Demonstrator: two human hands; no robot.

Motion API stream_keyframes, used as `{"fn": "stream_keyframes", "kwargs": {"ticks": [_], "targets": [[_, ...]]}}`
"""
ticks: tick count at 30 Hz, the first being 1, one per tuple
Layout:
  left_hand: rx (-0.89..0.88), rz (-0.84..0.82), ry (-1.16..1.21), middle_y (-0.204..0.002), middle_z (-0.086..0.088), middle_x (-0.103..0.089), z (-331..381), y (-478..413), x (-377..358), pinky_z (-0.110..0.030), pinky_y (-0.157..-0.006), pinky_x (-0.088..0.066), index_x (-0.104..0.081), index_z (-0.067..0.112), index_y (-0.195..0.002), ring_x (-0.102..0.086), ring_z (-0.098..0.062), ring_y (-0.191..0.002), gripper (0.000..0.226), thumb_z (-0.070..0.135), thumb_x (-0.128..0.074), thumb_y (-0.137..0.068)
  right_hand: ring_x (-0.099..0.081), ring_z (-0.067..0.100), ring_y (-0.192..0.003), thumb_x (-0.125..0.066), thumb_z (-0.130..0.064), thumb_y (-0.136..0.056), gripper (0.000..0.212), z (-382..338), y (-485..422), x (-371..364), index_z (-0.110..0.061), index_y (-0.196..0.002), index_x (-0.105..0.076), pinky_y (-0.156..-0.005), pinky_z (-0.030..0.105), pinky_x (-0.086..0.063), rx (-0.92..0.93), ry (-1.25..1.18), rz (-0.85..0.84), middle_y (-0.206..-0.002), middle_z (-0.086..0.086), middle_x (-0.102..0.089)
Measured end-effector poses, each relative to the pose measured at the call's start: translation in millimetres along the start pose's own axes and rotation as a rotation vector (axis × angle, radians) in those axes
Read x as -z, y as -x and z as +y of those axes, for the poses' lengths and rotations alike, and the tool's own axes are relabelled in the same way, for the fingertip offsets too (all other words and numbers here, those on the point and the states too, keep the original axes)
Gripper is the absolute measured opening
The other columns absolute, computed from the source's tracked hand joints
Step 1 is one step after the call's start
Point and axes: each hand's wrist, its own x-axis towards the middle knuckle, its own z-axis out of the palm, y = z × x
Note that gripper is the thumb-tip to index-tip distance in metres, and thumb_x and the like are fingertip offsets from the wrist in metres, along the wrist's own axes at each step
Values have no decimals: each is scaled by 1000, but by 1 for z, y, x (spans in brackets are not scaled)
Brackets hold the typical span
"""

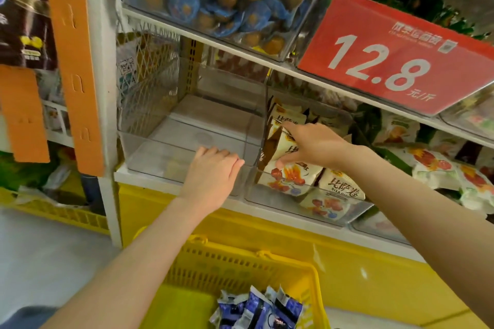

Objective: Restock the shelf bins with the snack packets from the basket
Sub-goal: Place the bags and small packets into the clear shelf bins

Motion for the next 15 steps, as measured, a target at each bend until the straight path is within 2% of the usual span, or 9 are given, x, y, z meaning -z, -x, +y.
{"fn": "stream_keyframes", "kwargs": {"ticks": [2,4,6,7,9,10,12,14,15], "targets": [[-7,4,14,-99,-2,-67,0,0,0,-34,-89,-35,-65,17,-105,-57,-18,-94,40,33,-29,-100,-56,27,-105,-66,-59,-74,91,2,0,-10,-16,-143,-27,-75,31,-42,-52,-93,-39,-121,9,-59],[-6,-5,21,-101,-1,-67,0,0,-1,-34,-92,-34,-64,18,-107,-57,-17,-97,40,33,-27,-100,-54,16,-82,-62,-57,-79,87,1,3,-23,-17,-144,-23,-61,26,-37,-60,-112,-92,-96,1,-60],[-5,-11,21,-103,0,-66,0,1,-1,-33,-94,-33,-63,18,-108,-56,-16,-98,41,34,-26,-100,-45,6,-66,-56,-57,-83,87,-1,4,-28,-17,-148,-14,-50,21,-29,-48,-111,-122,-75,-8,-48],[-4,-18,20,-104,1,-65,0,1,-1,-33,-94,-33,-62,19,-109,-55,-16,-99,40,34,-26,-100,-47,6,-68,-52,-59,-84,88,-1,4,-28,-18,-149,-10,-51,20,-29,-52,-117,-142,-78,-8,-50],[-2,-38,29,-108,1,-64,0,1,-1,-32,-96,-32,-61,19,-112,-54,-15,-102,39,34,-26,-100,-57,17,-98,-45,-66,-83,89,0,4,-26,-21,-150,-5,-63,21,-34,-70,-151,-186,-118,1,-58],[-2,-44,39,-110,1,-64,0,1,-1,-32,-97,-31,-60,20,-113,-54,-15,-104,39,33,-26,-100,-54,21,-113,-40,-69,-83,87,0,6,-25,-23,-149,-7,-69,23,-35,-73,-180,-177,-137,4,-49],[-1,-53,53,-112,2,-63,-1,0,0,-31,-98,-31,-59,21,-115,-53,-14,-105,37,32,-27,-100,-53,20,-117,-31,-73,-81,77,-4,15,-25,-26,-142,-25,-74,25,-36,-60,-279,23,-141,1,-47],[3,-54,63,-113,3,-63,-1,1,0,-30,-99,-31,-59,21,-115,-54,-14,-106,36,32,-29,-99,-60,14,-104,-28,-70,-82,64,-8,25,-28,-28,-129,-43,-70,24,-39,-56,-310,311,-125,-6,-59],[3,-47,69,-112,3,-63,-1,0,0,-31,-99,-31,-59,21,-115,-54,-14,-105,36,32,-30,-99,-62,13,-98,-33,-64,-86,56,-9,28,-30,-28,-125,-49,-67,24,-40,-61,-302,386,-118,-7,-63]]}}
